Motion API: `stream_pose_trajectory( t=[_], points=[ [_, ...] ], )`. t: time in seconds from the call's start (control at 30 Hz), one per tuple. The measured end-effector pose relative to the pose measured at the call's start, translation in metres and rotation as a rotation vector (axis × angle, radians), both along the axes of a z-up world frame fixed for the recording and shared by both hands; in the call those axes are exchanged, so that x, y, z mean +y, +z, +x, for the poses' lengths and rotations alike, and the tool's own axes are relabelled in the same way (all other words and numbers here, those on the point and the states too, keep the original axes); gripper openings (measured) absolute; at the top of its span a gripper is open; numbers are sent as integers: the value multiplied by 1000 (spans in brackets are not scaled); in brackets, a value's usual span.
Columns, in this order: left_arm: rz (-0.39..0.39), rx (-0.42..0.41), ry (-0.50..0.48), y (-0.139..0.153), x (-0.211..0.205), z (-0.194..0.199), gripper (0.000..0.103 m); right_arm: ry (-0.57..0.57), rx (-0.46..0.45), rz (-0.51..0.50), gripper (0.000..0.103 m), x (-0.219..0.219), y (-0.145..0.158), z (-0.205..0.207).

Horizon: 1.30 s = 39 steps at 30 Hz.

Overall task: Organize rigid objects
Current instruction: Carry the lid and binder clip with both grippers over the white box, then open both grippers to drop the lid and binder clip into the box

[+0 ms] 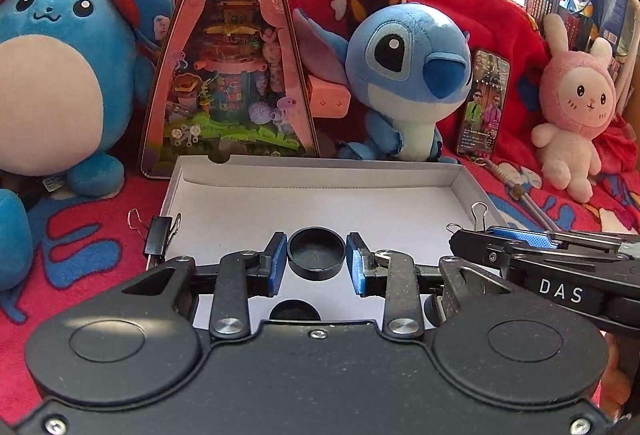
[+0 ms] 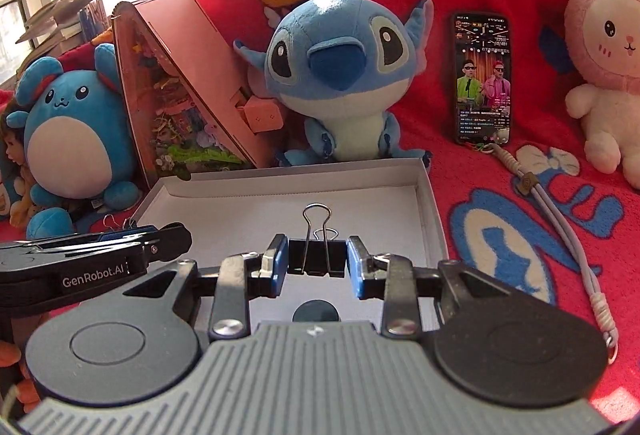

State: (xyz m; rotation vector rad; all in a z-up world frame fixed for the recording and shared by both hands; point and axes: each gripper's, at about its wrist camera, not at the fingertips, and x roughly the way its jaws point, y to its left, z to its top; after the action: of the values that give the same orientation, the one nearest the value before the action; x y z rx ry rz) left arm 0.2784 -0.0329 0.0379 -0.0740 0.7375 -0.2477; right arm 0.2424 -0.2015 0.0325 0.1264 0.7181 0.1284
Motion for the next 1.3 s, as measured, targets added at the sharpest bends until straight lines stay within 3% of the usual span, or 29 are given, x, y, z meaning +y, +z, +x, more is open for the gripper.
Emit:
stream_pose_trajectory(
  t=[0.3, 0.7, 1.3],
  points=[
    [11, 50, 48, -19, 4, 10, 31, 30, 35, -53, 37, 14, -16, 15],
    [37, 68, 48, -31, -1, 10, 31, 5, 77, -27, 37, 9, -33, 22],
    [103, 47, 35, -35, -8, 3, 32, 0, 92, -38, 37, 9, -43, 22]
  ],
)
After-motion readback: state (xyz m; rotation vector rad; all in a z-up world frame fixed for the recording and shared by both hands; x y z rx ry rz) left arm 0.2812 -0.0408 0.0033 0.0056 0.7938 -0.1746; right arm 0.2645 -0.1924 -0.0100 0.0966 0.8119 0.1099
